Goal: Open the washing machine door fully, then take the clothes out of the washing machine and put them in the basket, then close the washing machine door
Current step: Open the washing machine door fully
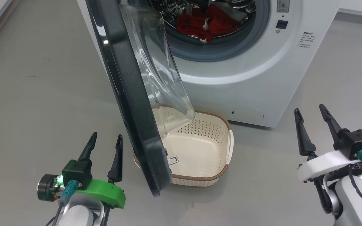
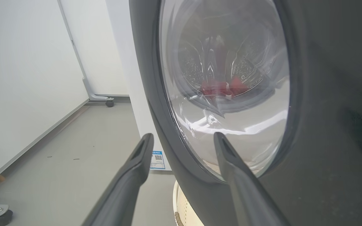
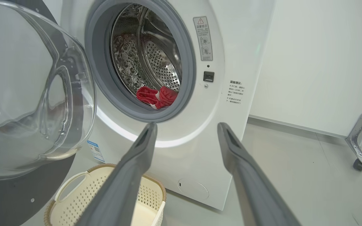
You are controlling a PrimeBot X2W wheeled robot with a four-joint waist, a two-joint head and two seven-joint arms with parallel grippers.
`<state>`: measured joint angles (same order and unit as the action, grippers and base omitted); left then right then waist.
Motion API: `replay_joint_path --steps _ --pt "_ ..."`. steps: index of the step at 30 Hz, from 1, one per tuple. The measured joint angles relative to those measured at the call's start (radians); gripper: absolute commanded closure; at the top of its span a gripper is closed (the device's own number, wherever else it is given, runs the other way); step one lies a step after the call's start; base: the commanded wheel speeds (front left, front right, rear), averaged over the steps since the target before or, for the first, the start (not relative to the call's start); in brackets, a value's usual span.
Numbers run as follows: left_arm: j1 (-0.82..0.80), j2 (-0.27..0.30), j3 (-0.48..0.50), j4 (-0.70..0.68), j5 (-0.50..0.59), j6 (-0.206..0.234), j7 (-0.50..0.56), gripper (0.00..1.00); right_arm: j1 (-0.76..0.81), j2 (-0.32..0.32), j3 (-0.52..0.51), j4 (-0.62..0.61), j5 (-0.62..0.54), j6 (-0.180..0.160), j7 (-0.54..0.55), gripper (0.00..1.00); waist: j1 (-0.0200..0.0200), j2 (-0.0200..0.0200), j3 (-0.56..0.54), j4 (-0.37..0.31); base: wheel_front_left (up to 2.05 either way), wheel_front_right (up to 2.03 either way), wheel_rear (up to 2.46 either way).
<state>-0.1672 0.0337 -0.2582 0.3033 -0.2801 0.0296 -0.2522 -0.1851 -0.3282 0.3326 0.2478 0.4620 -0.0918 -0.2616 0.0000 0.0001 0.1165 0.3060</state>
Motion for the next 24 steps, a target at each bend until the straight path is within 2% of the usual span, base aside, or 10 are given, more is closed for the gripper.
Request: replay_joint_path --steps 8,24 --pt "0.003 0.000 0.008 0.004 0.000 0.000 0.000 0.00 0.062 0.075 -0.043 -0.066 -0.080 -0.009 0.002 0.00 0.0000 0.0000 -0.001 -0.002 0.00 0.00 0.00" --pt "0.004 0.000 0.019 0.012 0.000 0.000 0.000 0.00 0.154 0.160 -0.086 -0.097 -0.150 -0.009 0.002 0.00 0.0000 0.0000 -0.012 -0.003 0.00 0.00 0.00"
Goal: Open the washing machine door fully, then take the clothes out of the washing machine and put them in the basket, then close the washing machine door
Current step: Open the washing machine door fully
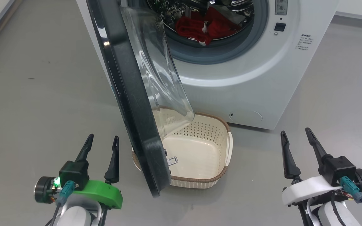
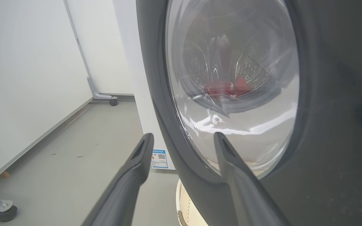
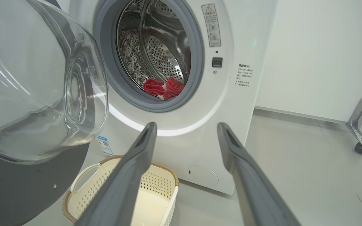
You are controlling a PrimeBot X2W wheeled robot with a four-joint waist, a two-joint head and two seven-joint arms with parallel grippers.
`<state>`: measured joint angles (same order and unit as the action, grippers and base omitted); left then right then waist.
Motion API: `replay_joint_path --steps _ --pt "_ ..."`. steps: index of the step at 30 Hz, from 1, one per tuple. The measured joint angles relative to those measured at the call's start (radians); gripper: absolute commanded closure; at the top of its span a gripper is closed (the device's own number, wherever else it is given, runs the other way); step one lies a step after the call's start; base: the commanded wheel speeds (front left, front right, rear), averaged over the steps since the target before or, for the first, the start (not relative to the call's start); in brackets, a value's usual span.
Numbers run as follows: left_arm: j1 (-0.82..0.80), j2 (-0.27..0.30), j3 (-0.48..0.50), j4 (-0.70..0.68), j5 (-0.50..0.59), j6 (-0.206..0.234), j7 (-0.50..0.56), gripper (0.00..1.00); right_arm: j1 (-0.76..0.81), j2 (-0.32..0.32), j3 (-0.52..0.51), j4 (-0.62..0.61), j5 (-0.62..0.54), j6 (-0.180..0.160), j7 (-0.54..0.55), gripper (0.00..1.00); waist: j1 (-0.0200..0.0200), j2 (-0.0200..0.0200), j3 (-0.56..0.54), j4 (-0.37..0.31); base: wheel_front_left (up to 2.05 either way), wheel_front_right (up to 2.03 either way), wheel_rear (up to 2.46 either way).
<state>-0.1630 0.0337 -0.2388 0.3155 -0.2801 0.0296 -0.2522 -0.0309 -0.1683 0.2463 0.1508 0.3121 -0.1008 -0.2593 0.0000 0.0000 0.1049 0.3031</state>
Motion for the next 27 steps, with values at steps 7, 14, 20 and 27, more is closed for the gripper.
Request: replay_joint_path --steps 7,14,20,27 --pt "0.001 0.000 0.002 0.004 0.000 -0.001 0.000 0.00 0.006 0.021 -0.026 -0.010 -0.014 0.003 0.000 0.00 0.0000 0.0000 -0.004 -0.002 0.00 0.00 0.00" --pt "0.002 0.000 0.001 0.007 0.000 -0.001 0.000 0.00 0.022 0.039 -0.052 -0.011 -0.026 0.017 0.000 0.00 0.0000 0.0000 -0.005 0.000 0.00 0.00 0.00" --pt "0.004 0.000 0.000 0.010 0.000 -0.001 0.000 0.62 0.024 0.046 -0.075 -0.011 -0.042 0.029 0.000 0.00 0.0000 0.0000 -0.003 0.006 0.00 0.00 0.00" --pt "0.011 0.000 -0.002 0.019 0.000 -0.001 0.000 1.00 0.025 0.060 -0.099 -0.012 -0.052 0.041 0.000 0.00 0.0000 0.0000 -0.001 0.012 0.00 0.00 0.00"
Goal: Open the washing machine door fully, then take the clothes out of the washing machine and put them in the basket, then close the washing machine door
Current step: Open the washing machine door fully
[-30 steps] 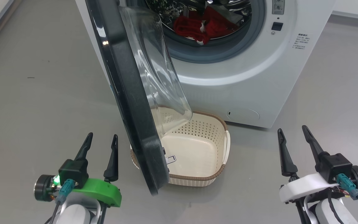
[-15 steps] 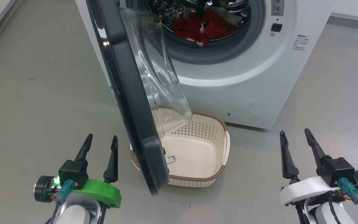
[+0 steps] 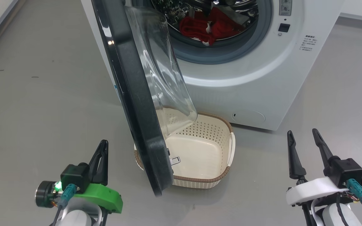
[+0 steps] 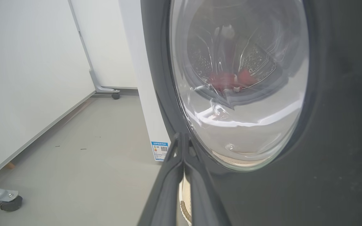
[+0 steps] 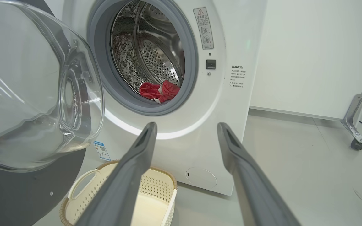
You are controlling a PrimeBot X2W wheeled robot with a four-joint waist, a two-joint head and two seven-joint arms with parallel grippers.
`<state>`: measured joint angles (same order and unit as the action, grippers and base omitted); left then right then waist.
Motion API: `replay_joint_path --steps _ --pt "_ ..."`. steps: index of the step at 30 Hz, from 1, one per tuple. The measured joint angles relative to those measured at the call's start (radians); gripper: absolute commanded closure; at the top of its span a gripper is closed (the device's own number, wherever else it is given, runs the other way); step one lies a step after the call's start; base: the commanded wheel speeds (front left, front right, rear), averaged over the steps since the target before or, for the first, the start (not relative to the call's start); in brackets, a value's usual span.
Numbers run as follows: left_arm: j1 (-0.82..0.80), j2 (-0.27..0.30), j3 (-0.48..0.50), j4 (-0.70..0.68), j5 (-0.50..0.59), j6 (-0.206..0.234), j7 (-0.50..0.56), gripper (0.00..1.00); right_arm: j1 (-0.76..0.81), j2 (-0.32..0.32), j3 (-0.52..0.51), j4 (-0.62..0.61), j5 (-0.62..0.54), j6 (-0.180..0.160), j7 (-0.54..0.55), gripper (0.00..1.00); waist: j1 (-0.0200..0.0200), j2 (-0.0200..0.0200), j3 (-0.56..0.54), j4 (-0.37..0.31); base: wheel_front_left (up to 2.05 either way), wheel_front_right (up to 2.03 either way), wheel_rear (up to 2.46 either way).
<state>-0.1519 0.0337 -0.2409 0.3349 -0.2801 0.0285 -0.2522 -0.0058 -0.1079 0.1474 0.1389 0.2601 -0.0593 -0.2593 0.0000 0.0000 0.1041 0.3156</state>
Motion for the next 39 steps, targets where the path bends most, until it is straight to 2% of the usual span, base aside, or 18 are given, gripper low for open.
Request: replay_joint_path --steps 7,14,25,36,39 --pt "0.004 0.000 0.013 -0.008 -0.003 0.003 0.000 1.00 0.000 0.011 -0.021 -0.001 -0.011 0.021 0.000 0.00 0.0000 0.0000 0.005 0.012 0.00 0.00 0.00" --pt "0.004 0.000 0.055 -0.080 -0.007 0.021 0.000 1.00 0.000 0.016 -0.036 -0.001 -0.020 0.032 0.000 0.00 0.0000 0.0000 0.009 0.022 0.00 0.00 0.00" --pt "-0.023 0.000 0.111 -0.342 0.031 0.037 -0.003 1.00 -0.001 0.022 -0.069 0.003 -0.035 0.058 0.000 0.00 0.0000 0.0000 0.013 0.042 0.00 0.00 0.00" --pt "-0.065 0.000 0.087 -0.660 0.061 0.036 -0.006 1.00 -0.005 0.032 -0.090 0.017 -0.053 0.078 0.000 0.00 0.0000 0.0000 0.008 0.064 0.00 0.00 0.00" --pt "-0.066 0.000 0.060 -0.724 0.059 0.020 -0.006 1.00 -0.006 0.035 -0.094 0.021 -0.053 0.081 0.000 0.00 0.0000 0.0000 0.007 0.067 0.00 0.00 0.00"
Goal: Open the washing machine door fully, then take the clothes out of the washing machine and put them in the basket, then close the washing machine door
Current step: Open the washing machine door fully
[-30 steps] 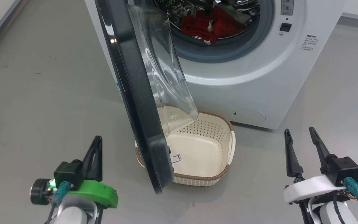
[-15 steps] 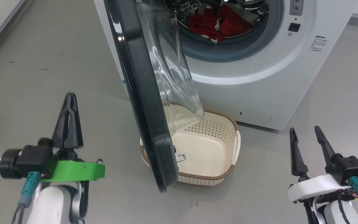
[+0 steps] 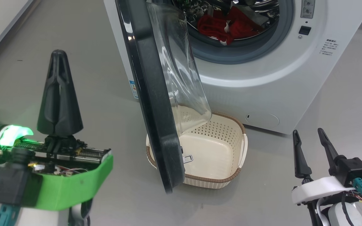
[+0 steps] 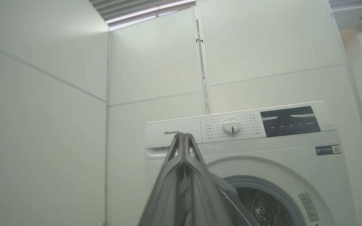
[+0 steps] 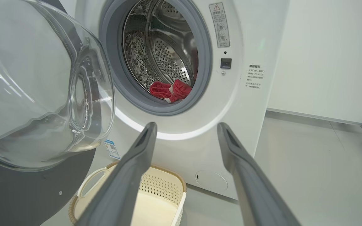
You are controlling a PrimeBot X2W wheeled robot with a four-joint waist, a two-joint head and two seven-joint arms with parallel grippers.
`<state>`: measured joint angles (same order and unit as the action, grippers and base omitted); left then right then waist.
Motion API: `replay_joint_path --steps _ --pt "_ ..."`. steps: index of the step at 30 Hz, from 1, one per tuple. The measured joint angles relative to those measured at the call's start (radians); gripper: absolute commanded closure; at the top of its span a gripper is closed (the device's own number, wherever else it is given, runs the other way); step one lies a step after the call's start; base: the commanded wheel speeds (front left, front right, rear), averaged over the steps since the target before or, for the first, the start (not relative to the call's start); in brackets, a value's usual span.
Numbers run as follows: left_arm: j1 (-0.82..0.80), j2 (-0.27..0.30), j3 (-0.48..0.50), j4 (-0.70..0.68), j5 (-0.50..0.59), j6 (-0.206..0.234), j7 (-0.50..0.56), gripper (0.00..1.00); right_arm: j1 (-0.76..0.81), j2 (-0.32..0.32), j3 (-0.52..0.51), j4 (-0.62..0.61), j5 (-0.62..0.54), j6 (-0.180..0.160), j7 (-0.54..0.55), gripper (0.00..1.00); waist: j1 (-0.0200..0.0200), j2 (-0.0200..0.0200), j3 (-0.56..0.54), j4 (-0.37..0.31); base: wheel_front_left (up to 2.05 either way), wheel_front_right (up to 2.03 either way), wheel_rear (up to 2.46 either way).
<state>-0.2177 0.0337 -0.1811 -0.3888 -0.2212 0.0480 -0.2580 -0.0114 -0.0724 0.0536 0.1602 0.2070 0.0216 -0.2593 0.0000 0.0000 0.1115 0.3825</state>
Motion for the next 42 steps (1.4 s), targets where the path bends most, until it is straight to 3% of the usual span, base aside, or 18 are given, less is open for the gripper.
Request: replay_joint_path --steps 7,14,28,42 --pt "0.007 0.001 -0.109 -0.100 -0.053 -0.059 0.000 1.00 -0.001 0.007 -0.007 0.009 -0.009 0.012 0.000 0.00 0.0000 0.0000 0.001 0.003 0.00 0.00 0.00" --pt "0.074 0.007 -0.253 -0.101 -0.118 -0.151 0.002 1.00 -0.003 0.009 -0.014 0.016 -0.020 0.021 0.000 0.00 0.0000 0.0000 0.006 0.006 0.00 0.00 0.00" --pt "0.148 0.117 -0.481 -0.007 -0.221 -0.169 0.181 1.00 -0.023 0.012 -0.020 0.027 -0.034 0.030 0.000 0.00 0.0000 0.0000 0.027 -0.004 0.00 0.00 0.00" --pt "0.156 0.135 -0.479 0.130 -0.252 -0.169 0.250 1.00 -0.042 0.016 -0.037 0.038 -0.041 0.039 0.000 0.00 0.0000 0.0000 0.041 -0.019 0.00 0.00 0.00"
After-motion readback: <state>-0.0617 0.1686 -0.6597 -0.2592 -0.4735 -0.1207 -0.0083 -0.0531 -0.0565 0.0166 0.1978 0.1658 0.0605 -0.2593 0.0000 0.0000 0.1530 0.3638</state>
